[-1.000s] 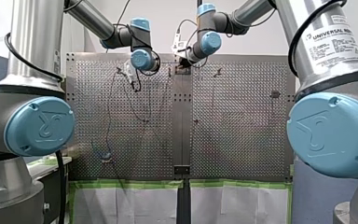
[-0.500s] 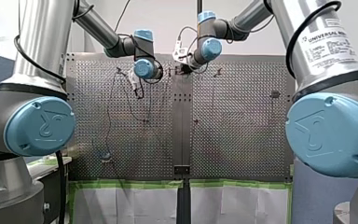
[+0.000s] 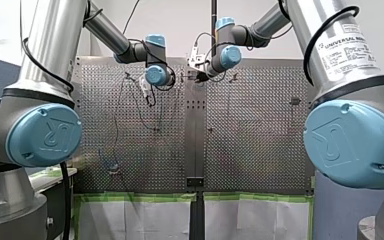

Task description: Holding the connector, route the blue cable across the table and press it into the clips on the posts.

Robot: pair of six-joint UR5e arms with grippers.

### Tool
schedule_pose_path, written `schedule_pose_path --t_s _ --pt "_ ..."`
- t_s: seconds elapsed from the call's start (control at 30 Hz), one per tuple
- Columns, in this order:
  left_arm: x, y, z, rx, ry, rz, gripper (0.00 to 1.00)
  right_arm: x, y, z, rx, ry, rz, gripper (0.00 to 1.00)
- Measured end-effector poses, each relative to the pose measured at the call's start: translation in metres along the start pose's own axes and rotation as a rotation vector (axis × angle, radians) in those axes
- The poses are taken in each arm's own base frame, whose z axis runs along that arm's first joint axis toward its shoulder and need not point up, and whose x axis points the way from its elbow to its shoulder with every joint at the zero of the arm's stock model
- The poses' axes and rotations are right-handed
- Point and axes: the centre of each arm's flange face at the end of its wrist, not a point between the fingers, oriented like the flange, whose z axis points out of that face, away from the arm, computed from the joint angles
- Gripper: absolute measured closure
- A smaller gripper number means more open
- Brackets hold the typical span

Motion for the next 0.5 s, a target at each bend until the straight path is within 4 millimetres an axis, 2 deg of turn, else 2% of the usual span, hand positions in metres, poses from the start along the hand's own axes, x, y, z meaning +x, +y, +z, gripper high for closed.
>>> schedule_pose_path --t_s 0.33,0.5 --pt "-0.009 0.008 0.011 0.005 -0.023 -0.008 1.0 0.001 0.01 0.003 -0.001 0.002 0.001 1.0" --pt "-0.005 0.012 0.022 0.012 -0.015 -0.01 1.0 0.002 0.012 0.004 0.0 0.003 0.002 1.0"
